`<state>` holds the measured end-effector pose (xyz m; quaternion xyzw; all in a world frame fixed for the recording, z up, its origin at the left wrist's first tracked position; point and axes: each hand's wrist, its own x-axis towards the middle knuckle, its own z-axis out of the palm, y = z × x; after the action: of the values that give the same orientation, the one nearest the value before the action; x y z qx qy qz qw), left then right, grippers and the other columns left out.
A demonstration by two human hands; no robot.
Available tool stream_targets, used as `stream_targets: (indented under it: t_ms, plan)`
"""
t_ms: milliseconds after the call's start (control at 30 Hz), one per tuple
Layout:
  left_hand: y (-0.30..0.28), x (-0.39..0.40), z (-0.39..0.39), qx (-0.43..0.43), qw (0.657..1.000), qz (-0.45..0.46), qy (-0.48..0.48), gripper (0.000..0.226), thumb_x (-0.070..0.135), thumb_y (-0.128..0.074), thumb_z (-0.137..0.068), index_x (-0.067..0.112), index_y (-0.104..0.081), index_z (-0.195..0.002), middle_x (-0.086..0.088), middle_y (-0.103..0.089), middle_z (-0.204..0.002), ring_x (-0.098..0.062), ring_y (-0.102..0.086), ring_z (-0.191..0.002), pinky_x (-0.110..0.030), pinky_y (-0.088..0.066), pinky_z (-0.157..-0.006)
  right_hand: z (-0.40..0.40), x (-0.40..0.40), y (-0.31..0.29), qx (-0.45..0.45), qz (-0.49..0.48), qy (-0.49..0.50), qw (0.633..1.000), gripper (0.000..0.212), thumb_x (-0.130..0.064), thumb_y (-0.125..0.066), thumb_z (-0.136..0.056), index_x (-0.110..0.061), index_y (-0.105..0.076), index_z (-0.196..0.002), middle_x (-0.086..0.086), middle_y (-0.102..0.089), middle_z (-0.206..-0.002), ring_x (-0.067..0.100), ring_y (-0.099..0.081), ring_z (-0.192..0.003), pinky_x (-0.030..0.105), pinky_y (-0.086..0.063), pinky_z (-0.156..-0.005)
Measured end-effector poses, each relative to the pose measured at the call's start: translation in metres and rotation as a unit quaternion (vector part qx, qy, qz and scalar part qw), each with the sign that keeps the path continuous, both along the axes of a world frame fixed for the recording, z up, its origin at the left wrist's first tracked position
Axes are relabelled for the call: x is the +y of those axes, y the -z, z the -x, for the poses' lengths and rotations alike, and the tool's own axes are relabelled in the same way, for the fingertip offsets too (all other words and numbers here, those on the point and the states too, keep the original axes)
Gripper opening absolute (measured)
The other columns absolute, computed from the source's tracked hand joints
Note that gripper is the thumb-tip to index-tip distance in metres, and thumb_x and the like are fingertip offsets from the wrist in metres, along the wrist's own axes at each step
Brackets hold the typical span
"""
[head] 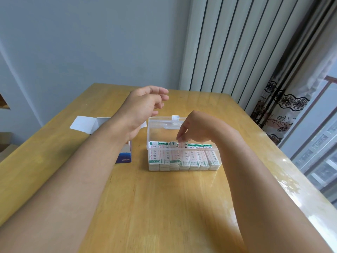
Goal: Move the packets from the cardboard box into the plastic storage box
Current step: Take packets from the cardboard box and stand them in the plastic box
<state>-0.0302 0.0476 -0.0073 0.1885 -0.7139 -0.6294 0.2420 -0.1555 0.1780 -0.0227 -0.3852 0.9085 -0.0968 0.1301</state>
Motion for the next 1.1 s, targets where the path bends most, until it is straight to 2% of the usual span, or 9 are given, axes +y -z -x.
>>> stream_targets:
  t_ms: [200, 300, 367, 433, 567, 667, 733, 867, 1100]
  plan:
    - [0.001, -0.001, 0.000, -0.002, 1.000, 0.001, 0.005, 0.040, -0.005, -0.048, -0.086, 0.020, -0.072, -0.105, 0.001, -0.074, -0.112, -0.017, -0.067, -0.113, -0.040, -0.050, -0.105, 0.005, -0.004, 0.012, 0.007, -0.025, 0.025, 0.999, 0.014, -0.024, -0.076, -0.090, -0.036, -0.081, -0.093, -0.023, -0.061, -0.069, 0.003, -0.055, -0.067, 0.025, -0.048, -0.067]
    - [0.001, -0.001, 0.000, -0.001, 1.000, -0.003, 0.002, 0.040, -0.005, -0.047, -0.086, 0.020, -0.072, -0.105, 0.000, -0.074, -0.113, -0.019, -0.066, -0.115, -0.042, -0.050, -0.106, 0.004, -0.004, 0.015, -0.012, -0.052, 0.006, 0.999, 0.019, -0.024, -0.071, -0.094, -0.033, -0.078, -0.109, -0.022, -0.057, -0.072, 0.002, -0.053, -0.068, 0.022, -0.041, -0.059]
    - [0.001, -0.001, 0.000, -0.001, 1.000, -0.001, 0.003, 0.040, -0.005, -0.047, -0.086, 0.019, -0.072, -0.106, -0.001, -0.074, -0.113, -0.019, -0.066, -0.115, -0.042, -0.050, -0.106, 0.006, -0.004, 0.016, -0.014, -0.062, 0.005, 0.998, 0.023, -0.024, -0.070, -0.095, -0.033, -0.076, -0.116, -0.020, -0.054, -0.075, 0.010, -0.057, -0.079, 0.025, -0.042, -0.067]
    - [0.001, -0.001, 0.000, -0.001, 1.000, 0.000, 0.003, 0.040, -0.005, -0.047, -0.086, 0.020, -0.071, -0.105, 0.000, -0.074, -0.113, -0.019, -0.066, -0.115, -0.042, -0.050, -0.106, 0.009, -0.004, 0.016, -0.010, -0.063, 0.014, 0.998, 0.024, -0.024, -0.069, -0.096, -0.032, -0.074, -0.118, -0.020, -0.053, -0.074, 0.013, -0.058, -0.087, 0.026, -0.043, -0.076]
    - [0.001, -0.002, 0.000, -0.003, 1.000, 0.001, 0.002, 0.040, -0.005, -0.047, -0.085, 0.021, -0.072, -0.104, 0.001, -0.074, -0.112, -0.018, -0.066, -0.114, -0.042, -0.050, -0.106, 0.011, -0.006, 0.022, -0.002, -0.076, 0.025, 0.997, 0.020, -0.020, -0.066, -0.096, -0.026, -0.078, -0.111, -0.017, -0.061, -0.074, 0.012, -0.058, -0.080, 0.027, -0.047, -0.072]
    - [0.001, -0.002, 0.000, -0.002, 1.000, 0.001, 0.002, 0.040, -0.005, -0.047, -0.085, 0.021, -0.072, -0.103, 0.001, -0.074, -0.112, -0.018, -0.066, -0.114, -0.041, -0.050, -0.106, 0.010, -0.007, 0.022, 0.006, -0.090, 0.029, 0.996, 0.023, -0.020, -0.063, -0.096, -0.021, -0.076, -0.116, -0.004, -0.076, -0.100, 0.015, -0.062, -0.083, 0.029, -0.050, -0.074]
    - [0.001, -0.002, 0.000, -0.002, 1.000, 0.000, 0.001, 0.040, -0.005, -0.047, -0.085, 0.020, -0.072, -0.104, 0.001, -0.074, -0.112, -0.018, -0.066, -0.113, -0.041, -0.050, -0.106, 0.006, -0.007, 0.018, 0.015, -0.081, 0.005, 0.997, 0.026, -0.020, -0.060, -0.100, -0.027, -0.074, -0.120, -0.011, -0.071, -0.109, 0.014, -0.063, -0.091, 0.028, -0.052, -0.076]
    - [0.000, -0.001, 0.000, -0.002, 1.000, -0.002, 0.002, 0.040, -0.006, -0.048, -0.084, 0.019, -0.072, -0.103, 0.000, -0.074, -0.112, -0.019, -0.066, -0.114, -0.041, -0.050, -0.106, 0.001, -0.011, 0.021, -0.009, 0.008, -0.037, 0.999, 0.023, -0.024, -0.063, -0.099, -0.034, -0.076, -0.115, -0.016, -0.061, -0.087, 0.009, -0.058, -0.078, 0.024, -0.043, -0.063]
    - [-0.001, 0.000, 0.000, 0.001, 1.000, -0.004, 0.003, 0.038, -0.005, -0.048, -0.086, 0.019, -0.071, -0.103, -0.003, -0.074, -0.114, -0.022, -0.065, -0.117, -0.042, -0.049, -0.107, 0.000, -0.012, 0.021, -0.001, -0.033, -0.040, 0.999, 0.023, -0.021, -0.064, -0.098, -0.031, -0.078, -0.113, -0.018, -0.055, -0.070, 0.004, -0.051, -0.064, 0.021, -0.038, -0.054]
